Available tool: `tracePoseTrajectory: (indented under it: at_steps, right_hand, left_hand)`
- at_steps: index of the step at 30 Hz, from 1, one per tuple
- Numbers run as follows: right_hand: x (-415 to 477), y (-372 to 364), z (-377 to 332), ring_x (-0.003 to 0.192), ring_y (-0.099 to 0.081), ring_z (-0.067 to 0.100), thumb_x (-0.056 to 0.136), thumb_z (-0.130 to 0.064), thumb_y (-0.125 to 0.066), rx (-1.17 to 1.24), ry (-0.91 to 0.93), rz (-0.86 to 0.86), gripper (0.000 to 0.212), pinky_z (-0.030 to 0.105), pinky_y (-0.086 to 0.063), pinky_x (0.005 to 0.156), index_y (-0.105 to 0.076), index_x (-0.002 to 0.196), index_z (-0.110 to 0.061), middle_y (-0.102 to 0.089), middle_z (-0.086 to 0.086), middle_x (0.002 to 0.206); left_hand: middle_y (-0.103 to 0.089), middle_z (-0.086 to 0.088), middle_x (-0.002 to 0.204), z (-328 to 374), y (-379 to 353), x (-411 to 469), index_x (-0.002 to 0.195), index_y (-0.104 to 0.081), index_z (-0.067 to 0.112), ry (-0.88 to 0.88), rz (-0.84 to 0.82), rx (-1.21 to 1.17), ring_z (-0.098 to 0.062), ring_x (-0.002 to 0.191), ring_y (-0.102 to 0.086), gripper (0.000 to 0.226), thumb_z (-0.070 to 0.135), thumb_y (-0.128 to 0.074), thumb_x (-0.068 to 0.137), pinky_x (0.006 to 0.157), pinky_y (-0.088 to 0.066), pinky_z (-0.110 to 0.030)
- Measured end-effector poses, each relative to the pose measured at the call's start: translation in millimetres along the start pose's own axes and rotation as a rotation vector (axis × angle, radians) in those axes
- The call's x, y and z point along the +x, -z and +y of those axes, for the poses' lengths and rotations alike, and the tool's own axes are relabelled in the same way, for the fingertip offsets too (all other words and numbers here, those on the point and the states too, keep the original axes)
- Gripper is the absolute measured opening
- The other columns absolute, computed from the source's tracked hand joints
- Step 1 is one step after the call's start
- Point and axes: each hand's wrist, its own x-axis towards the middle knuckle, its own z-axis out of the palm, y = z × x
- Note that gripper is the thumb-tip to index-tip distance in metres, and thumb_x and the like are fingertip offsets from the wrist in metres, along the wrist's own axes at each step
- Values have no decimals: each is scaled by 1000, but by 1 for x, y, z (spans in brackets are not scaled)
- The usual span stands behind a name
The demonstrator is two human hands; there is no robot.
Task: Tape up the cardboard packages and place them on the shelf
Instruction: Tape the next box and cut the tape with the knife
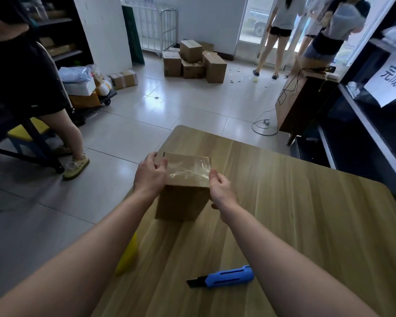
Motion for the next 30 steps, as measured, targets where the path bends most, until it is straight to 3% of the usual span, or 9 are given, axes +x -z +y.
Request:
tracePoseTrajectory:
  at_steps: [3,7,10,13,15,18,22,26,30]
  right_hand:
    - [-1,17,1,100,-61,31,84,-83,-25,-20,-84,120,73,50,-51,94,-62,106,-24,-66,5,109]
    - [-4,39,4,117,-52,40,50,-105,-27,24,-247,149,126,51,-44,100,-52,133,-13,-56,13,128]
    - [-5,57,14,121,-50,40,70,-87,-51,112,-338,109,101,44,-41,91,-50,135,-9,-55,13,123]
    - [2,73,36,101,-64,37,51,-80,-67,297,-430,42,97,46,-49,92,-61,121,-14,-68,13,111]
    - [13,82,50,89,-66,32,55,-71,-62,343,-415,62,80,41,-54,82,-67,111,-14,-71,12,98]
    - [1,96,47,76,-56,23,86,-46,-50,318,-379,74,37,30,-43,64,-65,92,-13,-63,8,83]
    - [1,110,56,68,-52,20,96,-23,-41,333,-281,35,26,31,-40,62,-60,83,-12,-58,6,76]
    - [14,108,66,62,-47,15,94,-6,-34,301,-228,86,26,27,-32,57,-58,97,-16,-58,6,80]
    - [30,104,77,75,-57,11,97,1,-31,313,-194,53,53,19,-48,53,-42,145,-18,-61,7,119]
  left_hand:
    - [-59,-5,130,5,-12,-12,132,-54,19,6,-65,-77,-28,121,-54,37,36,-47,99,103,-44,-46]
    - [-67,7,98,19,-31,-42,103,-69,31,-153,-140,-28,-14,91,-61,21,45,-60,90,80,-54,-36]
    - [-55,8,96,23,-49,-64,108,-70,30,-288,-201,56,-11,90,-55,30,48,-66,83,76,-49,-26]
    - [-49,8,95,23,-67,-81,118,-67,31,-410,-261,131,-12,89,-50,38,48,-65,84,82,-50,-32]
    - [-49,8,95,23,-79,-89,118,-67,35,-487,-269,195,-14,90,-49,35,46,-65,84,84,-48,-35]
    - [-48,8,102,23,-96,-99,117,-67,37,-611,-255,356,-13,101,-44,36,49,-66,83,91,-35,-30]
    - [-49,10,130,18,-117,-107,128,-59,38,-619,-382,469,-12,127,-35,47,55,-61,84,104,-27,-33]
    - [-45,8,141,8,-137,-116,135,-51,35,-638,-471,564,-14,133,-34,48,49,-56,89,110,-26,-33]
    - [-40,4,145,1,-154,-120,135,-51,30,-667,-550,635,-18,137,-28,42,31,-54,93,112,-29,-40]
